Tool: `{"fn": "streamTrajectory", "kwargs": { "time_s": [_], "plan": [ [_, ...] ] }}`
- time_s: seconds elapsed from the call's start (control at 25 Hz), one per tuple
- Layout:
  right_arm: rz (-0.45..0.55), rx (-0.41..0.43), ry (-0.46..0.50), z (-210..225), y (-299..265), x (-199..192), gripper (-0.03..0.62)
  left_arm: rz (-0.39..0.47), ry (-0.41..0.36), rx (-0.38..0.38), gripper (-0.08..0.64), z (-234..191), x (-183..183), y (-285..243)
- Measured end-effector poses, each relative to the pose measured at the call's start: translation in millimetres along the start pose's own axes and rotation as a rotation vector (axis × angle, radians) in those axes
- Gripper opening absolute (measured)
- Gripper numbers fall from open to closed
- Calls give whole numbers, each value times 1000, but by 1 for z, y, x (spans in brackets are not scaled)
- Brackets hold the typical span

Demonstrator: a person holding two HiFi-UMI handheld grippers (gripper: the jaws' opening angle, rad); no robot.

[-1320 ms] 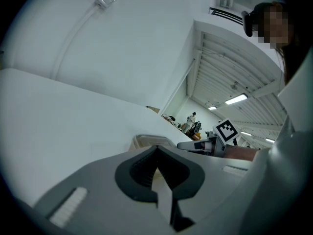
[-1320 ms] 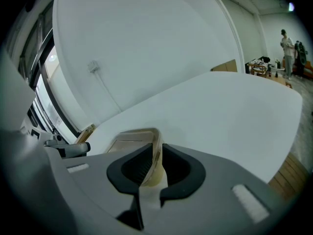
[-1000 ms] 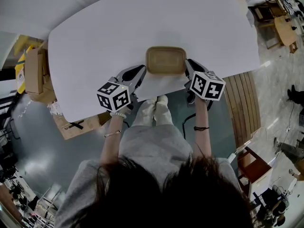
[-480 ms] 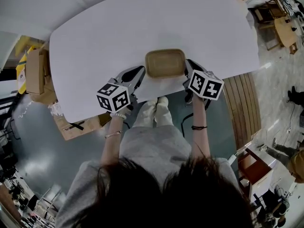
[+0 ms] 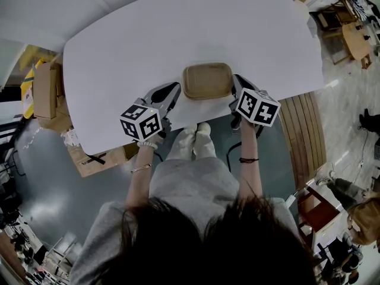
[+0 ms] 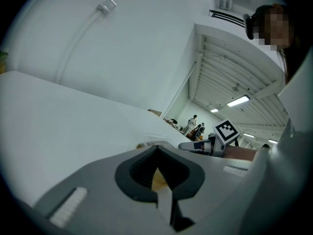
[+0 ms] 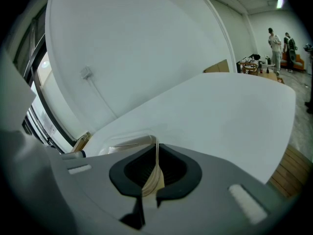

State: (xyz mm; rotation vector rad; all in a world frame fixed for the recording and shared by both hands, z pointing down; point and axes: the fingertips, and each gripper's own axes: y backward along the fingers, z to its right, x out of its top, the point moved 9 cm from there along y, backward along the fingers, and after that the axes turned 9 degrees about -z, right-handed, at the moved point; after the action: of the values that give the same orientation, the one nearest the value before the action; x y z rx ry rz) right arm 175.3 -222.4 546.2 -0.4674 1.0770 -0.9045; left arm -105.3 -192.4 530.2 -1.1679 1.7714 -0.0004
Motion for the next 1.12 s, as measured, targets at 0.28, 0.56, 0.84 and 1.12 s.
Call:
{"fn": "streamTrajectory", "kwargs": {
  "time_s": [0.28, 0.56, 0.84, 1.12],
  "plan": [
    [32, 21, 18, -7, 10, 12, 32, 28, -25, -8, -5, 0, 14, 5],
    [79, 47, 53, -16, 32, 27, 31, 82, -61, -19, -5, 7, 38, 17],
    [161, 92, 102, -26, 64, 47, 31, 132, -107, -33, -5, 24, 58, 34],
    [240, 130, 159, -35, 97, 69, 31, 193, -163, -67, -5, 48, 80, 49]
  ]
}}
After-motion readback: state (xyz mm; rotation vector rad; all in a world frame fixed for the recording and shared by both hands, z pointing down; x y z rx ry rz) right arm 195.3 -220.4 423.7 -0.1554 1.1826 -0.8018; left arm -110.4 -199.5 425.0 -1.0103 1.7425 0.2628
